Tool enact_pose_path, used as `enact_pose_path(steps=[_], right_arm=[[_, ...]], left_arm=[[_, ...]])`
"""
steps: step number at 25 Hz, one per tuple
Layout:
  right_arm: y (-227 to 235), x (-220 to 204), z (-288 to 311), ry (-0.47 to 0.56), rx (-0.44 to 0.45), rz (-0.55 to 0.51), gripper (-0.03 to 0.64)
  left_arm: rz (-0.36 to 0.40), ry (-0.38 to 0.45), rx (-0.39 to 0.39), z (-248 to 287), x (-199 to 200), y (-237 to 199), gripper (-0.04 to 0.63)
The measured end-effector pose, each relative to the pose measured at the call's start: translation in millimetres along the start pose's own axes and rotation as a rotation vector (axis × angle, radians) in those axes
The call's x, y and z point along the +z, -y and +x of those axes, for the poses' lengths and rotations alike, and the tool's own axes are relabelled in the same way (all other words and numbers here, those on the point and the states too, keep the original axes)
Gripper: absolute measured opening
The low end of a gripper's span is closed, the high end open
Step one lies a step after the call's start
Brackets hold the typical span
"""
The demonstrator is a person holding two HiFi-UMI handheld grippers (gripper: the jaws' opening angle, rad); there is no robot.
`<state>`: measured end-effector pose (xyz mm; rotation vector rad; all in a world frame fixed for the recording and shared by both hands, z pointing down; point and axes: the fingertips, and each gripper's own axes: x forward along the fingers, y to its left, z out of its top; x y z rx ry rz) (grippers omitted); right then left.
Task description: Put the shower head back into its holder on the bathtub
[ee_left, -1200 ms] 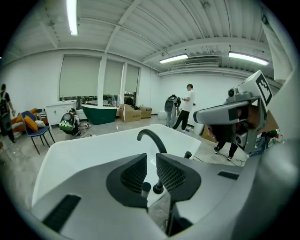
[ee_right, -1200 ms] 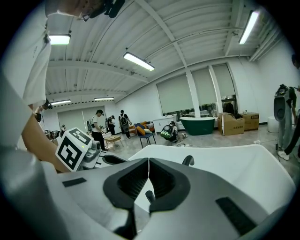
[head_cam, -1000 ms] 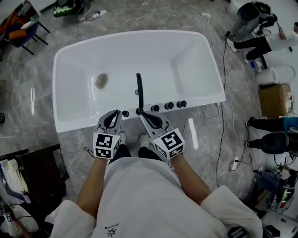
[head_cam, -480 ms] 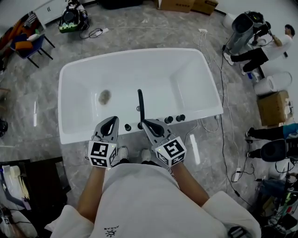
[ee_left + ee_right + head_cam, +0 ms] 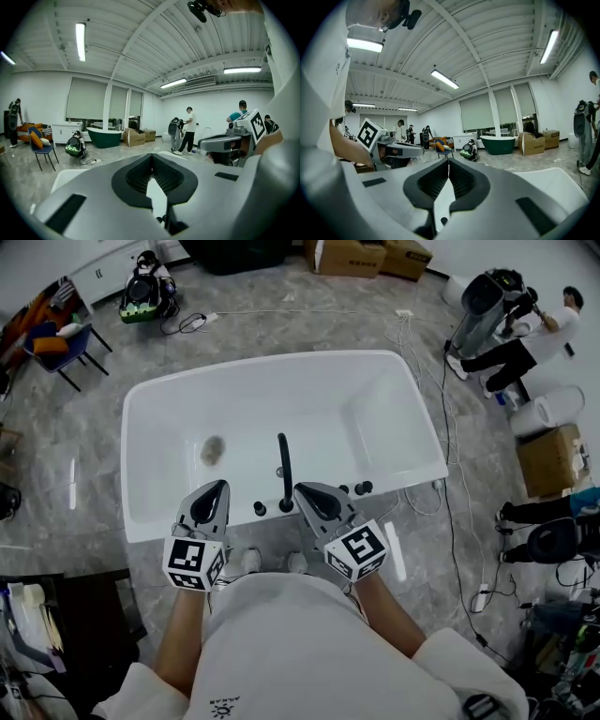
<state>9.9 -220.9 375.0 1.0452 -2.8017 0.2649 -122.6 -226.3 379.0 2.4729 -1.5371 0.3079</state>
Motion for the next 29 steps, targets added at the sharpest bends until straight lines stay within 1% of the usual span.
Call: enact_pose_path(steps=[6,23,29], right_arm=[[2.9,8.1,0.4,0.01,-0.014,0.004,0.017],[8.3,9.6,5.0,0.011,-0.013,0.001,0.017],[3.6,5.6,10.6,0.004,-0.016,-0.001,0.017]], left_arm=[[-0.008,0.019,0.0,-1.6,7.4,-3.4,0.012],[-0.009,0.006,0.016,4.5,1.7,-11.4,0.012],[-0.025,-0.003,0.021,3.7,-3.5,-19.1,0.012]])
